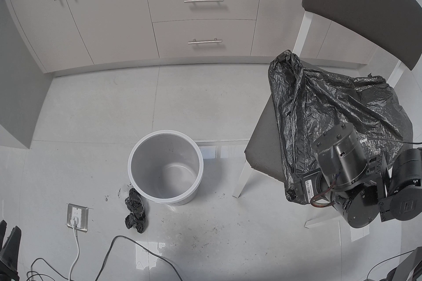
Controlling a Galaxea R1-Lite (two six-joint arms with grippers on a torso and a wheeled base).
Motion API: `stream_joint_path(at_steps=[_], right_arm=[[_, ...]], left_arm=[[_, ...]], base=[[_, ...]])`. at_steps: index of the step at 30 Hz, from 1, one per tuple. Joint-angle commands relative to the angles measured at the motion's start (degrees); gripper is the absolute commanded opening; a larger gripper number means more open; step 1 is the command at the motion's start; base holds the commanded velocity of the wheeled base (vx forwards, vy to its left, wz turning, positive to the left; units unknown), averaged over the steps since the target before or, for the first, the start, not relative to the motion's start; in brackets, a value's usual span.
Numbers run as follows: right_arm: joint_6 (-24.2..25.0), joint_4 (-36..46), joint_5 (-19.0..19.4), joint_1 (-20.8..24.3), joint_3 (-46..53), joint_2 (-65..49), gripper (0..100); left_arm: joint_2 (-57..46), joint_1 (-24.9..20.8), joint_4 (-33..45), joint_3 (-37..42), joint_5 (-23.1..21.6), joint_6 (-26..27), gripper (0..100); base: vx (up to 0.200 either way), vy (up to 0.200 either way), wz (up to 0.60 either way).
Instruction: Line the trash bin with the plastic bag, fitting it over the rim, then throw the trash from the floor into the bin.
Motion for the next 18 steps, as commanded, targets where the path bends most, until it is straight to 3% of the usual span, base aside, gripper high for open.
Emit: stream_joint_path(at_steps=[1, 14, 18], right_arm=[[0.03, 0.01, 0.08, 0.97, 0.71, -0.14, 100], [-0.05, 0.10, -0.53, 1.94, 1.51, 1.09, 100], [-0.40, 0.01, -2.90, 1.24, 1.24, 2.32, 100]], left_arm=[[0.08, 0.01, -0.07, 0.02, -0.06, -0.03, 100], [0.08, 0.01, -0.07, 0.10, -0.06, -0.03, 100], [-0.01, 0.01, 0.01, 0.10, -0.15, -0.03, 100]], base=[[0.000, 0.000, 0.00], [0.000, 0.000, 0.00], [0.000, 0.000, 0.00]])
